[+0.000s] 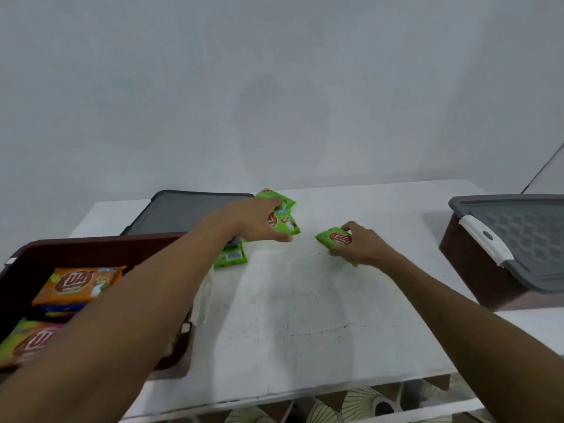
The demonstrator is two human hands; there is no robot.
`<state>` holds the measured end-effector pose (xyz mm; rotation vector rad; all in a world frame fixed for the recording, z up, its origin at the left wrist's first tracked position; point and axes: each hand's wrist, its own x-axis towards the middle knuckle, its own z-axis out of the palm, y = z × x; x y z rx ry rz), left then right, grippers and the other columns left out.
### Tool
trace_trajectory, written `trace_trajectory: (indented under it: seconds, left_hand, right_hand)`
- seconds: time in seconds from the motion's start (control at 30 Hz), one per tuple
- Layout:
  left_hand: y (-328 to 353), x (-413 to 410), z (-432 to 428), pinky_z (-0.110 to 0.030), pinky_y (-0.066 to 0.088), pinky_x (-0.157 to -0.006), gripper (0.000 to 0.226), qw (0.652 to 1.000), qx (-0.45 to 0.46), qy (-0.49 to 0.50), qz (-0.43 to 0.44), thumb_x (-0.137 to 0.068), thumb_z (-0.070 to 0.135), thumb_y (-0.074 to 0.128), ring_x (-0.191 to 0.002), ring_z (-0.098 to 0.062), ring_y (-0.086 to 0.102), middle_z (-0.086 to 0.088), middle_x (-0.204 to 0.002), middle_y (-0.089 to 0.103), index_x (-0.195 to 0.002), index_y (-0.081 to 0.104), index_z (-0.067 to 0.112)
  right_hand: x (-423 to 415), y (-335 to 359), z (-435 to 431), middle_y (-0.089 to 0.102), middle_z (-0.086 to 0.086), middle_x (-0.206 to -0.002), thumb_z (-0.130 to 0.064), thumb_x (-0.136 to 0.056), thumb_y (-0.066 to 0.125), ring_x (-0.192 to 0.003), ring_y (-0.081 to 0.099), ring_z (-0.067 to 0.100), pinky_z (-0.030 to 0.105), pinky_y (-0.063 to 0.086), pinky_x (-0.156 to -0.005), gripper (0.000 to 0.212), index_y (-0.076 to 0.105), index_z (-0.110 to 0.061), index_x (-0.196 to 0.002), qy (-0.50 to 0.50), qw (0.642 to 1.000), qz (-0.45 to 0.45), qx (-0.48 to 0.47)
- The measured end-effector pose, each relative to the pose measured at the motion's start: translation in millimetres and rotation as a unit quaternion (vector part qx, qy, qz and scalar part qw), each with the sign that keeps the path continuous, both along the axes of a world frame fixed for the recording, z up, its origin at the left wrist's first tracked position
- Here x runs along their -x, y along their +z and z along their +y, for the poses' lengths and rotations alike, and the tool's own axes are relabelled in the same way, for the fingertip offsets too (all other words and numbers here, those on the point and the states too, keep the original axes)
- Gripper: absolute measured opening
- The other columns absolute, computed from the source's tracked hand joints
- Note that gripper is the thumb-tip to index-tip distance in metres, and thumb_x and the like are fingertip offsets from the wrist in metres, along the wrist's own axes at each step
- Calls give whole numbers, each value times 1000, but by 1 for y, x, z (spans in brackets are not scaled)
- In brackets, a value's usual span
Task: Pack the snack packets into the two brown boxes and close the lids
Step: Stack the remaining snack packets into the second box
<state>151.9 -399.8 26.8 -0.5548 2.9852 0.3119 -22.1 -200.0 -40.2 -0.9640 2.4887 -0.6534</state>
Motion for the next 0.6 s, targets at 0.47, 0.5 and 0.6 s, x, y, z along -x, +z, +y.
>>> trace_trajectory:
  seconds: [0.47, 0.5, 0.6]
  left_hand:
    - [28, -239, -102, -35, 46, -83, 77, 994, 11, -5, 108, -59, 71, 63, -98, -16, 55, 5, -109, 56, -117, 59, 21]
    - [26, -253, -108, -32, 45, -80, 74, 993, 12, -6, 116, -59, 68, 64, -95, -14, 54, 7, -106, 56, -117, 58, 21]
    - [18, -278, -118, -31, 43, -75, 64, 993, 25, -28, 108, -61, 59, 67, -90, -12, 52, 10, -101, 52, -111, 60, 21]
  right_hand:
    - [-191, 104, -102, 60, -4, -106, -41, -71, 82, -91, 59, 13, 27, 52, -77, 63, 59, -21, -126, 235, 961, 107, 99]
    - [-204, 105, -110, 58, -6, -107, -42, -71, 81, -93, 56, 12, 23, 47, -77, 65, 58, -22, -128, 250, 956, 120, 99]
    - [-234, 103, -131, 61, -9, -111, -48, -69, 80, -96, 59, 10, 28, 50, -80, 68, 53, -34, -130, 274, 949, 127, 94]
